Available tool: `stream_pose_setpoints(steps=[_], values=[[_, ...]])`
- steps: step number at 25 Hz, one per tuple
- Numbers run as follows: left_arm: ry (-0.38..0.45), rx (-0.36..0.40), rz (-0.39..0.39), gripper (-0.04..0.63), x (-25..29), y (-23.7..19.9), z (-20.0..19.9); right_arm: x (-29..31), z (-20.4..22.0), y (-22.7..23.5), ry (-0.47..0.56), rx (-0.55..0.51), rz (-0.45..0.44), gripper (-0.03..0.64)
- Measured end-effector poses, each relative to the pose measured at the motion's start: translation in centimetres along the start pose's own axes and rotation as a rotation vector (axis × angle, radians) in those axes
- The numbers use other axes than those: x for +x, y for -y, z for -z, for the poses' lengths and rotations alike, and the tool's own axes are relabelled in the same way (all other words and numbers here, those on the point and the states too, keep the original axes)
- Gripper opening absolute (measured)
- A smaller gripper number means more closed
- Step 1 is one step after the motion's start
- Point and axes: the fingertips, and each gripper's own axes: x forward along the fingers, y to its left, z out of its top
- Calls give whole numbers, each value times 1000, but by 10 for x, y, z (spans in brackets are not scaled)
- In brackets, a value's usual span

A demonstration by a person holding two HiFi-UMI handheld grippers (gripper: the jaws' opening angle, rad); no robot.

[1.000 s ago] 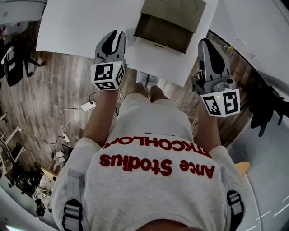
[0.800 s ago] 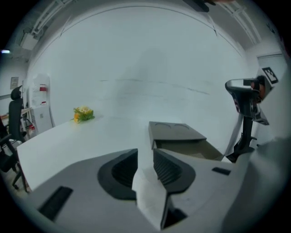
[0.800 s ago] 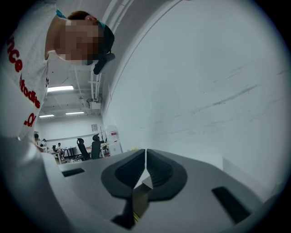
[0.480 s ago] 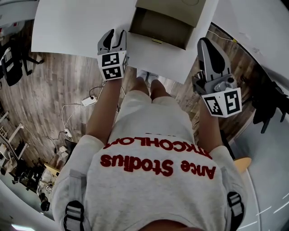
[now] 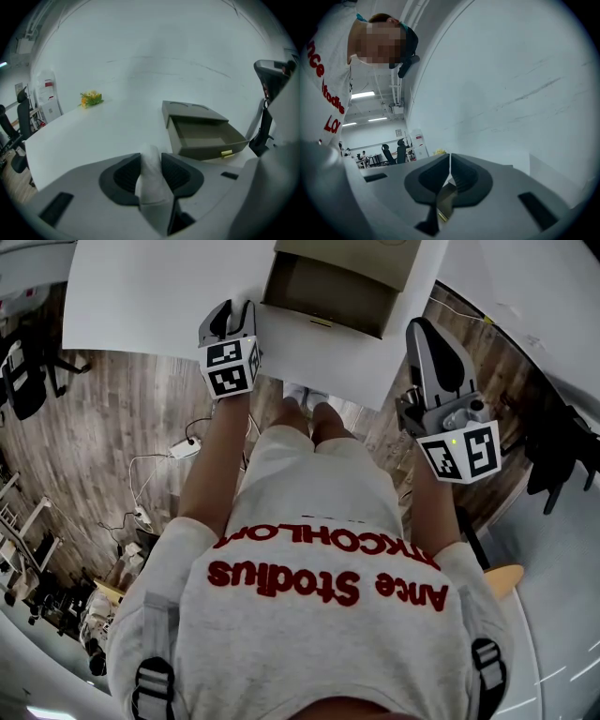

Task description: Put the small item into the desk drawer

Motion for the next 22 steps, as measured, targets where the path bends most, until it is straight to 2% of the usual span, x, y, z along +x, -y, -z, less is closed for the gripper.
stream_pose_setpoints(steps=[5, 11, 22], values=[[16, 9, 3, 133, -5, -6, -3, 1, -4, -5, 13, -8, 0, 8], [99, 35, 1, 132, -18, -9, -28, 3, -18, -7, 48, -30, 10, 9], [314, 53, 16, 132, -59, -10, -106, -3, -73, -6, 159, -115, 84, 9]])
